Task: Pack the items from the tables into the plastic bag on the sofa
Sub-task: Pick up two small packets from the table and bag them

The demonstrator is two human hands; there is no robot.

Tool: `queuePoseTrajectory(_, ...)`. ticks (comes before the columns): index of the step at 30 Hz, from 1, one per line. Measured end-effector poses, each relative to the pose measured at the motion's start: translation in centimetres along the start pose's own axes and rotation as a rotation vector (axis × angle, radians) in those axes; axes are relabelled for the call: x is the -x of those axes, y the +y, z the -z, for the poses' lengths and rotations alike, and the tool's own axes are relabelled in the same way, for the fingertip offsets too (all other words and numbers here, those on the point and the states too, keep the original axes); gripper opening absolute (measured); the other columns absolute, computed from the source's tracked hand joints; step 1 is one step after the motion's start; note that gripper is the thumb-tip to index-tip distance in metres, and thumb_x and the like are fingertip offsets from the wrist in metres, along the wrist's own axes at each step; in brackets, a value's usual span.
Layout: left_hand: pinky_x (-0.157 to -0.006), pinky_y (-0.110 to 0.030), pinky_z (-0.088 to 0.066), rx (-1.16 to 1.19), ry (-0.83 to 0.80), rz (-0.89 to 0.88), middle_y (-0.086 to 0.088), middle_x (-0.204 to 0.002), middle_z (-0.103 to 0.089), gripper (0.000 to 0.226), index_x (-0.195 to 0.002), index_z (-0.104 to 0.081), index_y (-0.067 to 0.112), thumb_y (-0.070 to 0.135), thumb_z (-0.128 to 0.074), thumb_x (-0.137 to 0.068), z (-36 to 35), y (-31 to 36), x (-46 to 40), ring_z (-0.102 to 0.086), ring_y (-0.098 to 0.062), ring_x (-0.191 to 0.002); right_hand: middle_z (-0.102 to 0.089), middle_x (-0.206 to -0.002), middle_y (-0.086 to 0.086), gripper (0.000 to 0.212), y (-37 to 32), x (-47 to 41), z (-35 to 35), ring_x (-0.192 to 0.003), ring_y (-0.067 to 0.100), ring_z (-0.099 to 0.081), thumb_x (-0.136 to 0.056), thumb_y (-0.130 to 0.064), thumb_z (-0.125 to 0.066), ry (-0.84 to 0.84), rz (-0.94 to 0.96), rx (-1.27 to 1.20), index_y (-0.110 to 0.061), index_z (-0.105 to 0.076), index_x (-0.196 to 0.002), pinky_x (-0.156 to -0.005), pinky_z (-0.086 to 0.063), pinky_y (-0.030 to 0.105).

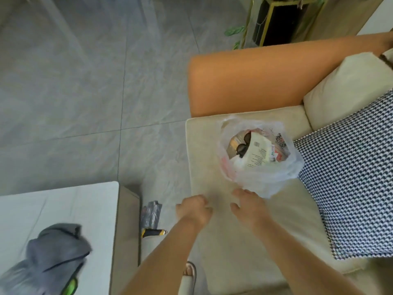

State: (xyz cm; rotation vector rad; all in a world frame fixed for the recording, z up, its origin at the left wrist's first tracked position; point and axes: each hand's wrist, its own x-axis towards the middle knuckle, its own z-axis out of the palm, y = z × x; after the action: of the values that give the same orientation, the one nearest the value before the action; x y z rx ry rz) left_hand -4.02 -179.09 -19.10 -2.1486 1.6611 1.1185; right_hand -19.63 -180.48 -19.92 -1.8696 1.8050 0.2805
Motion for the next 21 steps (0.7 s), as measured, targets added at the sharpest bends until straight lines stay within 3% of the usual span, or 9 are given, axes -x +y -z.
queuePoseTrajectory(8,-0.103,-0.030,-0.038,0.040,0.036,0.153,0.003,-0.127,-0.061,0.039,-0.122,-0.060,0.025,0.044,-0.045,-0.092,-3.2,-11.2,8.0,-0.052,-0.019,-0.123,-0.061,-0.121,0.007,0.035,-8.0,5.8,-6.2,-0.115,0.026,-0.055,-0.092,-0.032,-0.044,-0.109,0.242,0.117,-0.018,-0.050,-0.123,-0.094,-0.043,0.032)
queuePoseTrajectory(21,-0.096,-0.031,-0.041,0.425,0.080,0.586,0.005,-0.121,-0.064,0.037,-0.117,-0.062,0.029,0.048,-0.043,-0.091,-9.8,-30.3,21.9,-0.056,-0.018,-0.116,-0.058,-0.128,0.002,0.039,-24.3,16.2,-16.0,-0.120,0.020,-0.052,-0.095,-0.036,-0.042,-0.332,0.604,0.255,-0.020,-0.048,-0.130,-0.097,-0.044,0.033)
